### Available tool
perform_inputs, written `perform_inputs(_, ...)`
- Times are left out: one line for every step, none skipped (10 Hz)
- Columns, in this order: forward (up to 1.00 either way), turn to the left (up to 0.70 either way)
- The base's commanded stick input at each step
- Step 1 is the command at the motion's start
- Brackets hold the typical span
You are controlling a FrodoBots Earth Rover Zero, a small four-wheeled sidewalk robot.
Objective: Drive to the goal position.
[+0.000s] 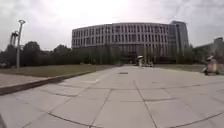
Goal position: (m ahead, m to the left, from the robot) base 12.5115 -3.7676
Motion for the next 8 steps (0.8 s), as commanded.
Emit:
perform_inputs(0.7,0.0)
perform_inputs(0.7,-0.09)
perform_inputs(0.7,-0.2)
perform_inputs(0.7,-0.1)
perform_inputs(0.7,0.0)
perform_inputs(0.7,0.0)
perform_inputs(0.7,0.0)
perform_inputs(0.7,0.0)
